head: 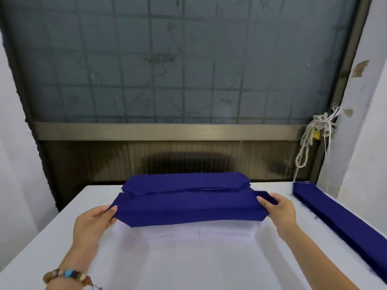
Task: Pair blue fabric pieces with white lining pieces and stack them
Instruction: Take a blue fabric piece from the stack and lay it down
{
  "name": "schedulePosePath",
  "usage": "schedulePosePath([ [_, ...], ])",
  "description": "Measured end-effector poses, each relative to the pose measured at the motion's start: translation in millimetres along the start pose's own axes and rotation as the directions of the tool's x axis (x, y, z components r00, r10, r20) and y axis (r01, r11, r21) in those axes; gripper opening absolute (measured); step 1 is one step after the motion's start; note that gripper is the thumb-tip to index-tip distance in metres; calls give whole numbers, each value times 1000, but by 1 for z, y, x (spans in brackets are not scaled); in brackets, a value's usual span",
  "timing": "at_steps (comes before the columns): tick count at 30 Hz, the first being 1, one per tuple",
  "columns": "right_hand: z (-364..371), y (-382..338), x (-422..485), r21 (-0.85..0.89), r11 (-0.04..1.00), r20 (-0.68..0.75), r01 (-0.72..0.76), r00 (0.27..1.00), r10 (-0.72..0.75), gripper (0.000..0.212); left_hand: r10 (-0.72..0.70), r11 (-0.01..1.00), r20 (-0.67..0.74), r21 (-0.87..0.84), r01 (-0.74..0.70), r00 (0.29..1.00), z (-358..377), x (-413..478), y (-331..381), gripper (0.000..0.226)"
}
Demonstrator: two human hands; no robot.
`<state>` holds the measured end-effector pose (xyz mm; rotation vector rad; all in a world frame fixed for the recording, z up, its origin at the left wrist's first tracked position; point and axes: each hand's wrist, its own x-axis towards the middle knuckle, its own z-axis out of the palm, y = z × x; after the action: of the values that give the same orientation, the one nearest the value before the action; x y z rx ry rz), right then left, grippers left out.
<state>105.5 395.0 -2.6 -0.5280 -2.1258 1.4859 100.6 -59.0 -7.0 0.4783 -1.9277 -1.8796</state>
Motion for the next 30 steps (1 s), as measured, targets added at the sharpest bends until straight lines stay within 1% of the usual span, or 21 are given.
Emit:
schedulePosePath([
  [2,-10,12,-22,-38,999,6,10,1000,-9,15,-43,998,28,36,42,999,-14,-17,-10,5],
  [4,-19,22,-42,-87,995,1,50,999,-50,15,-56,996,62,79,51,997,-29,-31,-21,7],
  [6,-25,31,-57,-131,986,25,103,995,-100,12,-24,990,103,140,9,994,-43,-43,-34,10],
  [9,-27,44,-71,-165,977,106,133,988,-116,11,15,968,168,246,-57,986,-54,-56,-50,19],
  [13,-27,48,-78,-249,941,218,229,960,-176,15,42,932,145,350,-91,989,-55,-61,-56,20],
  [15,-28,48,-78,-247,937,240,247,953,-187,14,64,913,141,392,-115,988,-54,-60,-57,20],
  [17,-27,49,-79,-237,937,248,255,949,-196,11,96,890,138,431,-148,986,-53,-61,-57,18],
  [20,-25,49,-80,-203,950,240,236,953,-185,4,159,872,153,441,-211,975,-51,-66,-56,11],
  [22,-25,49,-79,-196,956,211,218,962,-176,10,209,847,173,460,-267,962,-51,-67,-57,11],
  [24,-26,50,-77,-219,954,194,206,967,-164,16,231,837,181,465,-290,956,-51,-66,-59,14],
  [27,-25,50,-78,-277,944,208,180,970,-124,16,250,829,158,474,-295,955,-52,-66,-61,17],
  [30,-24,49,-81,-330,923,241,200,963,-123,15,260,829,132,477,-291,957,-52,-65,-61,17],
])
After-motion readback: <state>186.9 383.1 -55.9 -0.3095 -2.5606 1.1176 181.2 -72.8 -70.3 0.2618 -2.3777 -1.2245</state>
